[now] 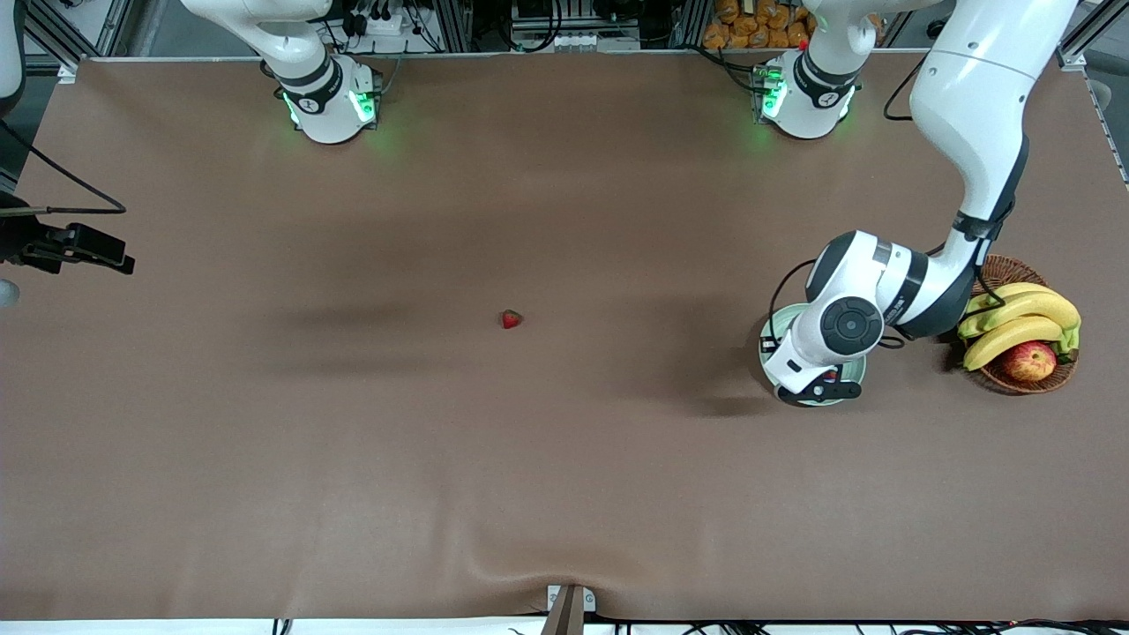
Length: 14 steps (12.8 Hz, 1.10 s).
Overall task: Collect all strawberries into plate
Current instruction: 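Carry the strawberry over the green plate and open the left gripper, then move the left gripper back and grasp the last strawberry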
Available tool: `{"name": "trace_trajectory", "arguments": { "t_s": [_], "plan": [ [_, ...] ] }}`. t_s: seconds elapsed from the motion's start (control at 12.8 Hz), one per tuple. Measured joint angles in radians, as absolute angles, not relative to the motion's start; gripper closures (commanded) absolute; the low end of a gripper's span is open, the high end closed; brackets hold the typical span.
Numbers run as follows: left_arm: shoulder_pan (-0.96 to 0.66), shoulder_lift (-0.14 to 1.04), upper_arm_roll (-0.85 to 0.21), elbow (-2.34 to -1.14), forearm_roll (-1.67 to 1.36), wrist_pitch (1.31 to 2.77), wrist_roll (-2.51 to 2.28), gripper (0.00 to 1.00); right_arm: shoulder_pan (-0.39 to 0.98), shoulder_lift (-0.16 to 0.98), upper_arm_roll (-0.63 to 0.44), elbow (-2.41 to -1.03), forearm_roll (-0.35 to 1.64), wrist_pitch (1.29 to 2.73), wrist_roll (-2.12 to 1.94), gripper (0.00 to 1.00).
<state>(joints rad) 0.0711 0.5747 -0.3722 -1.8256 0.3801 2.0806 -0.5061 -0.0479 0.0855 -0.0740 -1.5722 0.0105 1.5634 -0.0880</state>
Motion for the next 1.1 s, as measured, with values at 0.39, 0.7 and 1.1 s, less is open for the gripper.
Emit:
{"name": "trace_trajectory", "arguments": {
  "t_s": [0.39,0.7,1.1],
  "plan": [
    [0.078,0.584,-0.437,-1.81,0.397,2.091,-0.551,0.0,-0.054,0.071,-0.044,-1.577,0.01,1.563,-0.089,0.0],
    [-0.053,0.597,-0.573,-1.7,0.309,2.095,-0.823,0.0,-0.049,0.058,-0.042,-1.565,0.009,1.478,-0.044,0.0],
    [-0.347,0.804,-0.541,-1.42,0.266,2.145,-1.145,0.0,-0.043,0.028,-0.041,-1.527,0.009,1.415,-0.031,0.0]
  ]
}}
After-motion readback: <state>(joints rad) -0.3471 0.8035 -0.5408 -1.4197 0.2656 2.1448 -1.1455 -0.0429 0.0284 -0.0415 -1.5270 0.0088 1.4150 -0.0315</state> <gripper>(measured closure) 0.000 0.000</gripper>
